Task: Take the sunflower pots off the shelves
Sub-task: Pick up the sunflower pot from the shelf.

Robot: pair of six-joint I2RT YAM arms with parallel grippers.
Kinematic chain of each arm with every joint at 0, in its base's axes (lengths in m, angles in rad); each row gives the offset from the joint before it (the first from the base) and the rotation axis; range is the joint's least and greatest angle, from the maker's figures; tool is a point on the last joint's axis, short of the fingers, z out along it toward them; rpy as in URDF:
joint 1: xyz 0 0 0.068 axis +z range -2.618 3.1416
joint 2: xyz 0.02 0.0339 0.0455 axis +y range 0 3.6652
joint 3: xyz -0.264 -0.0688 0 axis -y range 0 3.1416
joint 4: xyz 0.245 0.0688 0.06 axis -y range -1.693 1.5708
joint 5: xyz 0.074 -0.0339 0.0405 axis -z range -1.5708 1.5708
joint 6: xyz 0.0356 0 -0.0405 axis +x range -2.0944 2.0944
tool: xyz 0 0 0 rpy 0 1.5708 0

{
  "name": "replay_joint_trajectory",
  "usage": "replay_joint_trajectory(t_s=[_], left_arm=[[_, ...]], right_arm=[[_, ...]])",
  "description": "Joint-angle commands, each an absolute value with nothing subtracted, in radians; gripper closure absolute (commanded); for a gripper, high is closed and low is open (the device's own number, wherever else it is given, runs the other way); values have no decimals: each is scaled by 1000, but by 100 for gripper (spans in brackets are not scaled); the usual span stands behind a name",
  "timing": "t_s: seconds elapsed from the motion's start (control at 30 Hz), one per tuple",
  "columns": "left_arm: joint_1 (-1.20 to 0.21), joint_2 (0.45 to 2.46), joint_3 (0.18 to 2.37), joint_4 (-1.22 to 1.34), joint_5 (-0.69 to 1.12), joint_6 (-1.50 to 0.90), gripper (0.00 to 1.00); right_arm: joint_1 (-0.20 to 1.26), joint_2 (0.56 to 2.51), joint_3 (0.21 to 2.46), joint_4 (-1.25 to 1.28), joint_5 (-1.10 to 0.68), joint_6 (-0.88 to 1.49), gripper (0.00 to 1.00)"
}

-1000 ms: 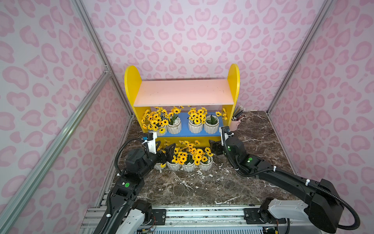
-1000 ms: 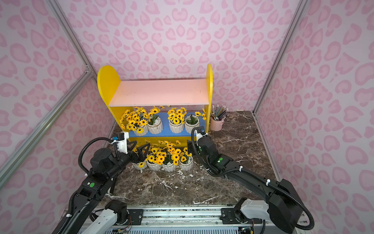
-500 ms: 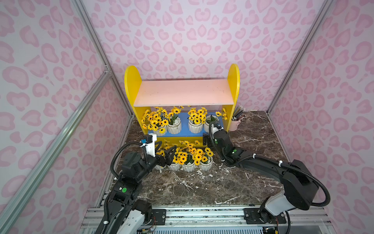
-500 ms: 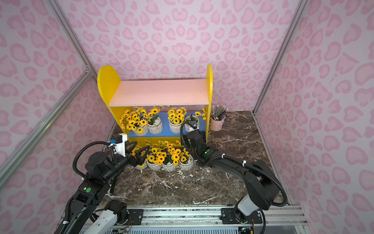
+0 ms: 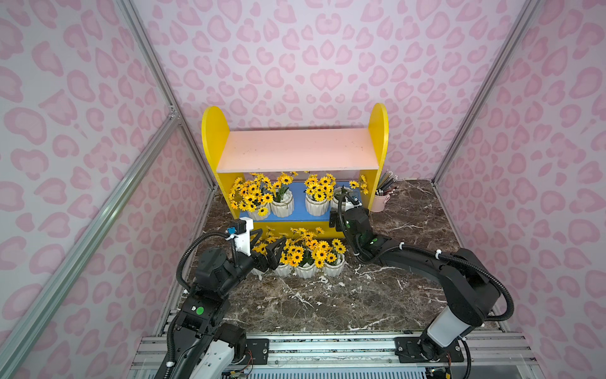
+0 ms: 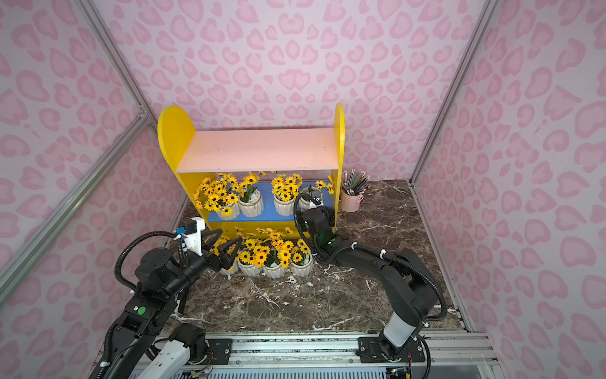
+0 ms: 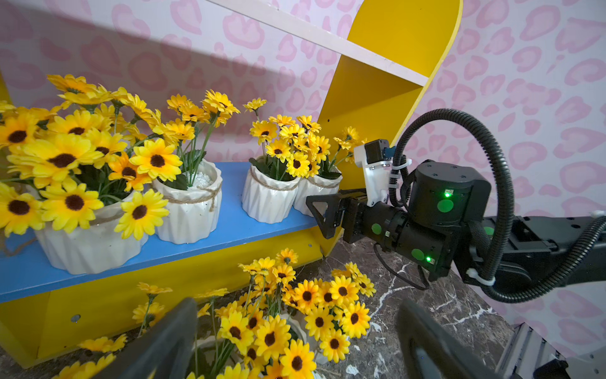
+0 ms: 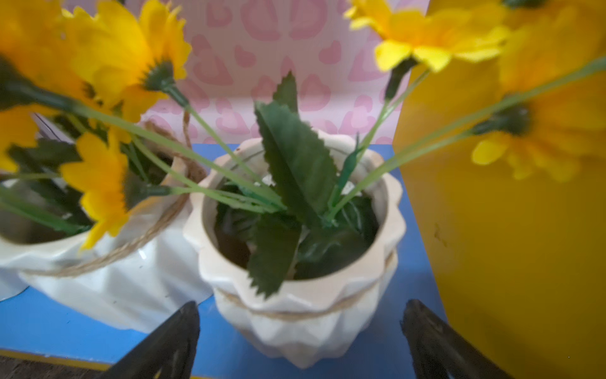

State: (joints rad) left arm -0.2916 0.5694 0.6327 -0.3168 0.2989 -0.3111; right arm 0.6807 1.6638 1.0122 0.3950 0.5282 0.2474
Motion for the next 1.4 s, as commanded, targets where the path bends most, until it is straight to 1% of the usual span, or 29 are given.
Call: replay_joint_trajectory(t_s=[0.0,0.33,0.5,0.7,0.87,1.37], left_arm=[[-292,570,632,-278,305,-302,3],[-292,563,630,-277,302,-295,3],[-292,558,626,-272,311,-295,3],[-291,561,626,-268,326,-290,3],[-291,562,626,-267,327,-288,3],[-292,571,626,-264,331,-287,3]], right_arm=[[674,1677,1015,513,513,200,1],[651,1720,986,708,486,106,1],[646,1738,923,888,481,54,1],[633,1779,889,1037,470,-2,1],[627,1804,898,1095,434,-42,1],[604,1883,970,1115,450,-44,1]])
